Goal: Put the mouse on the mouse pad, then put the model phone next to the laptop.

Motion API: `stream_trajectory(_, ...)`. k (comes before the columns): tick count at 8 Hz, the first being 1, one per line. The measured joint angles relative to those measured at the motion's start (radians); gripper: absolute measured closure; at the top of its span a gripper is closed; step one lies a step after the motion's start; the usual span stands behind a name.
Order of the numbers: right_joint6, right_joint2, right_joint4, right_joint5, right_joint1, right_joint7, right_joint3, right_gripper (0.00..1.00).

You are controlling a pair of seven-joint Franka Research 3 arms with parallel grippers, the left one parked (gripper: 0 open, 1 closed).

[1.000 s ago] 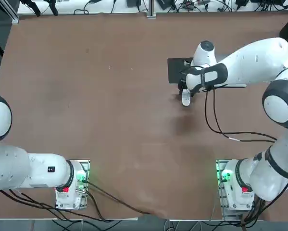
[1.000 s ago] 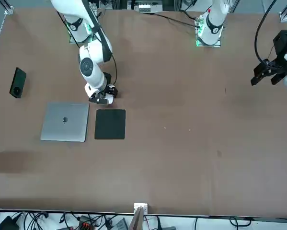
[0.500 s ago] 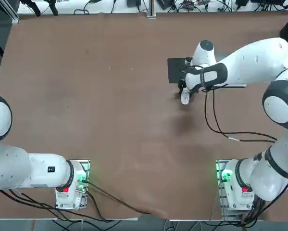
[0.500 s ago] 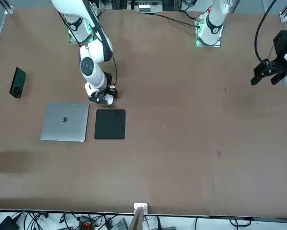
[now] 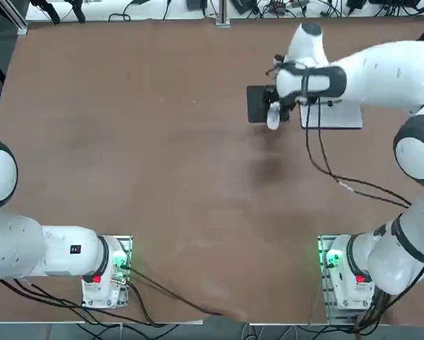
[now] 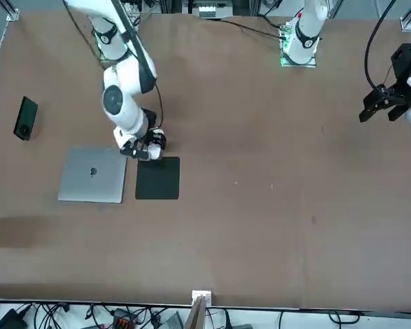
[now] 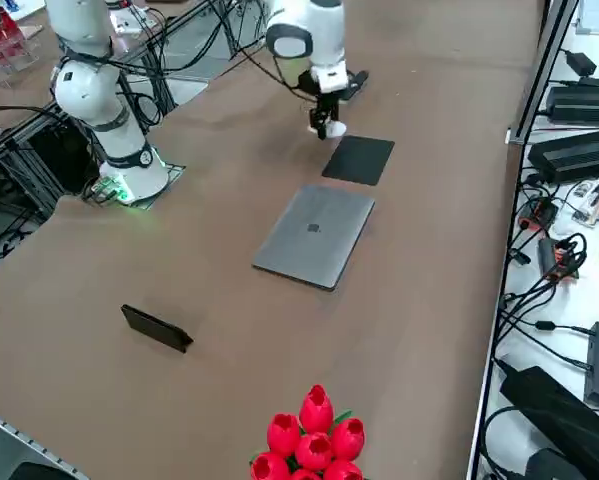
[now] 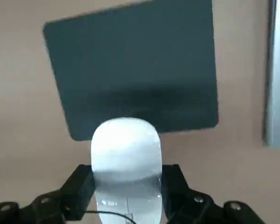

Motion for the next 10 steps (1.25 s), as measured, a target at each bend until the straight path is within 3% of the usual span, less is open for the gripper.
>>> stream_trajectory(2, -0.161, 0.093, 0.197, -0.036, -0.056, -0.126, -0.003, 0.21)
stream_trajectory(4, -0.175, 0.238, 0.324, -0.080, -0.064, -0.156, -0.002, 0.21)
stream_trajectory(7, -0.148, 0.365, 0.396, -0.124, -0.062, -0.158, 0.002, 0.21)
stream_trajectory(10, -0.145, 0.378, 0.447, -0.118, -0.062, -0.158, 0.002, 0.21)
